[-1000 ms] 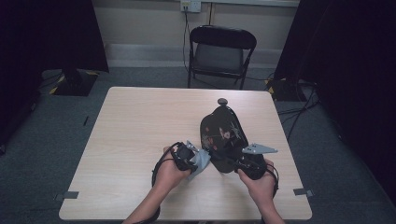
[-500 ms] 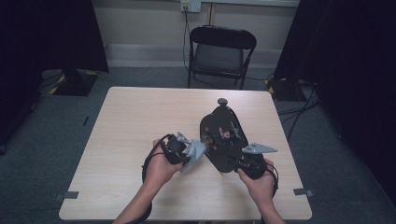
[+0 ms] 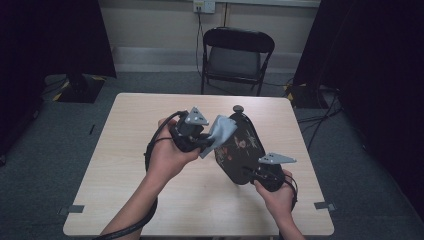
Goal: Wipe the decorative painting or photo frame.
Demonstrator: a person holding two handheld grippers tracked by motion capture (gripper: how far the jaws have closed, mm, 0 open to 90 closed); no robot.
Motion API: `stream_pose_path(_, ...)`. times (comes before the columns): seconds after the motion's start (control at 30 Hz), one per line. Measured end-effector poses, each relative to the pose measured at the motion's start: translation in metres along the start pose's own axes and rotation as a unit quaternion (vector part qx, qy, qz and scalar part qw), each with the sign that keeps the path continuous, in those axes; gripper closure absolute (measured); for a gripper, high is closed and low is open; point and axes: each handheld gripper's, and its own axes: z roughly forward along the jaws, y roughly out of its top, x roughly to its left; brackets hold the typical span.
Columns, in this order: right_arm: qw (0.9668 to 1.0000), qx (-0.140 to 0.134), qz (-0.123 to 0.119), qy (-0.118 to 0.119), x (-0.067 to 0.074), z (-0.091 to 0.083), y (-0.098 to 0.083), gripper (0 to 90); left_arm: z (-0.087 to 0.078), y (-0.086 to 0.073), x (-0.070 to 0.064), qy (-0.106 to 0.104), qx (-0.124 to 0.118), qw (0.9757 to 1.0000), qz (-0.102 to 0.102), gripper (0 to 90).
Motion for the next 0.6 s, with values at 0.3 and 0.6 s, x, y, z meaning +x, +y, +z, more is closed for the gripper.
stream_pose_path(0.3, 1.0000, 0.000, -0.002, 0.001, 0.001, 0.001, 0.001, 78.3, 0.007, 0.018, -0.013, -0.031, -0.012, 0.9993, 0.019, 79.3)
stream_pose_path(0.6, 1.0000, 0.000, -0.001, 0.002, 0.001, 0.001, 0.001, 78.3, 0.038, 0.004, -0.003, -0.028, 0.015, 0.9995, -0.004, 79.3)
